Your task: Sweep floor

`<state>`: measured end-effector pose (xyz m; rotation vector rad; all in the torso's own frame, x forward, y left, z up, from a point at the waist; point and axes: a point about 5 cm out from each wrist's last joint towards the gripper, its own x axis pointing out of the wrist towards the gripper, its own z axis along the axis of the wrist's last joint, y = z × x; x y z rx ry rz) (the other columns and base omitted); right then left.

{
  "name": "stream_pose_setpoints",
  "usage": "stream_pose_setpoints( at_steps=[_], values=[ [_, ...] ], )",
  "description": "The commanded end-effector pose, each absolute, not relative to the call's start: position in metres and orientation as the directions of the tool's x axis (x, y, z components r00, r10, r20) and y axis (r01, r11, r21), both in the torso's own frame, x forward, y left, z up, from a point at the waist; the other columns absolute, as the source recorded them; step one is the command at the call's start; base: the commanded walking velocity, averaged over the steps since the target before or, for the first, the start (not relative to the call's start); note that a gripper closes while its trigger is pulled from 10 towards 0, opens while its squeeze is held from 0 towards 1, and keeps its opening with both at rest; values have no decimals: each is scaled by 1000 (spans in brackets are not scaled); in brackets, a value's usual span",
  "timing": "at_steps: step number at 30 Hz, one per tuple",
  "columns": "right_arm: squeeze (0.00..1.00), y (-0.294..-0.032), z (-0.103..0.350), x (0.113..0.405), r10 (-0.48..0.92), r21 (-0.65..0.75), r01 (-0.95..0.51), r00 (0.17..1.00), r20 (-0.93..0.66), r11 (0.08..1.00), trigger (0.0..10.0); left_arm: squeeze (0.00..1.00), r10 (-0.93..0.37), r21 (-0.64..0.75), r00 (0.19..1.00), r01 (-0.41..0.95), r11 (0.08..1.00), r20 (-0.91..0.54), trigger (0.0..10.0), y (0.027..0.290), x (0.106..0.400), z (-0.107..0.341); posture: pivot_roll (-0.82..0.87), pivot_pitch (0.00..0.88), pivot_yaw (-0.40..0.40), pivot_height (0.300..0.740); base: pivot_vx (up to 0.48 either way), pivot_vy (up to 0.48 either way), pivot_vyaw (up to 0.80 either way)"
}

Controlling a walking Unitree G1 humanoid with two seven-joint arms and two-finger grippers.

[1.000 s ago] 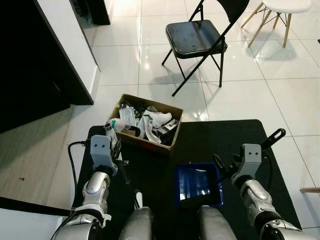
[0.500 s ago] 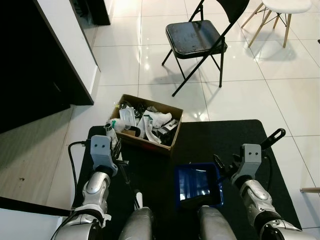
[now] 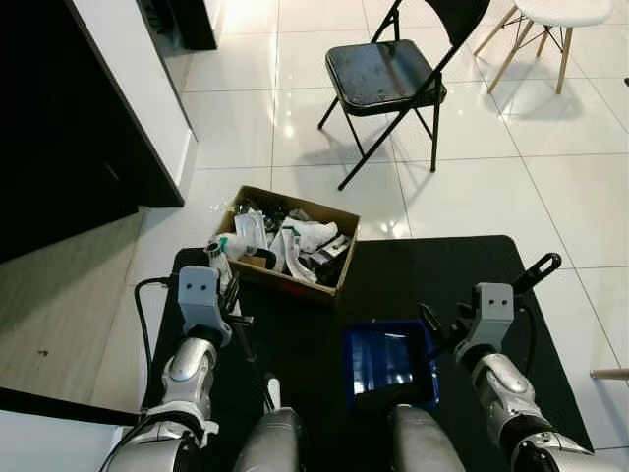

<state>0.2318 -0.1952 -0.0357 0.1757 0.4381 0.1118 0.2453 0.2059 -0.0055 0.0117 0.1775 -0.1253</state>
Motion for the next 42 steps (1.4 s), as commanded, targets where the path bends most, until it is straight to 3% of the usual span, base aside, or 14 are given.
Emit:
stream_pose_setpoints(
  at_steps=[1,35,42],
  values=[
    [0,-196,-40,227,138,201,-53,889,-436,978,10000,0,-126,-41,961,119,992,-245,9569,202,234,-19,24,41,-14,740,0,0,0],
    [0,-196,-41,226,136,207,-48,889,-438,977,10000,0,-132,-59,957,121,991,-257,10000,201,232,-21,31,32,-21,740,0,0,0],
    [0,-196,-40,227,137,208,-48,889,-437,977,10000,0,-90,-88,964,70,994,-249,10000,203,232,-21,29,43,-23,740,0,0,0]
  ],
)
